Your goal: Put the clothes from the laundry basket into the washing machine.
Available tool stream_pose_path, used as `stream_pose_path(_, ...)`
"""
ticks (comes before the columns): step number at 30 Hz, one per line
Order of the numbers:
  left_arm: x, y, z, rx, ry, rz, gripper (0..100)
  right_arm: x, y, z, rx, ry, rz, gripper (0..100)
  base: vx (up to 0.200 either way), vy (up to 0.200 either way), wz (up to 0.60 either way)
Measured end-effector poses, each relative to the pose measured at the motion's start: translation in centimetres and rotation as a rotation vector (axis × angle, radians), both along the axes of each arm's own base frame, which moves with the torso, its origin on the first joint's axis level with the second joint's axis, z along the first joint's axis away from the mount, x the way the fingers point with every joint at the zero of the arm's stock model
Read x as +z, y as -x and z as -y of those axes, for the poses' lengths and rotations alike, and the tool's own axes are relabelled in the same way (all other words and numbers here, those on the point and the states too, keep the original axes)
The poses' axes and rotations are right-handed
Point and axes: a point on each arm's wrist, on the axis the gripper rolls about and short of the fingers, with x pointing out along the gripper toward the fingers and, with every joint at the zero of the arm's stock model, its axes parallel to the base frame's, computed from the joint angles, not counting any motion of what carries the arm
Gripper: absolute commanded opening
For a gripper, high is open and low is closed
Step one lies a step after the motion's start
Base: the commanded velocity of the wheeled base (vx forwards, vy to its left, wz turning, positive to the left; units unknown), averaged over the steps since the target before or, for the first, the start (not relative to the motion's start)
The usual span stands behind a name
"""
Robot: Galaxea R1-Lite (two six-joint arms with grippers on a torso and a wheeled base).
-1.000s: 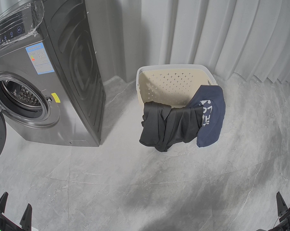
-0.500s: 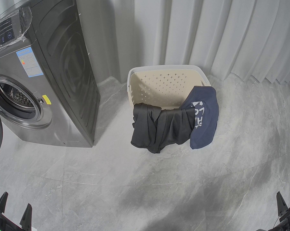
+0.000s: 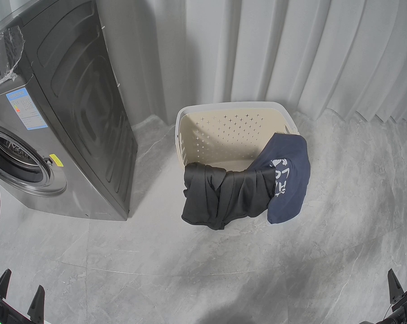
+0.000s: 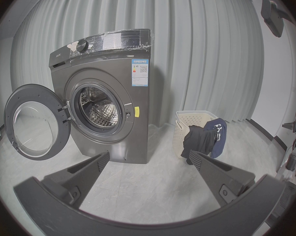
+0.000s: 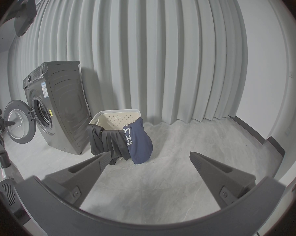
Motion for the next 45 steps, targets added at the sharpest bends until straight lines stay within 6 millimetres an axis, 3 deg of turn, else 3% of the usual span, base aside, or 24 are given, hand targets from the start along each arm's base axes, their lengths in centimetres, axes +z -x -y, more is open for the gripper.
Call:
stream_pose_path(10, 0.00, 0.00, 0.00, -0.001, -0.002, 0.000, 100, 0.00, 0.00, 0.00, 0.000, 0.000, 0.000, 100, 0.000, -0.200, 0.00)
stream_pose_path(45, -0.01, 0.00, 0.00, -0.001, -0.001, 0.000, 100, 0.00, 0.00, 0.00, 0.000, 0.000, 0.000, 100, 0.011, -0.034, 0.00)
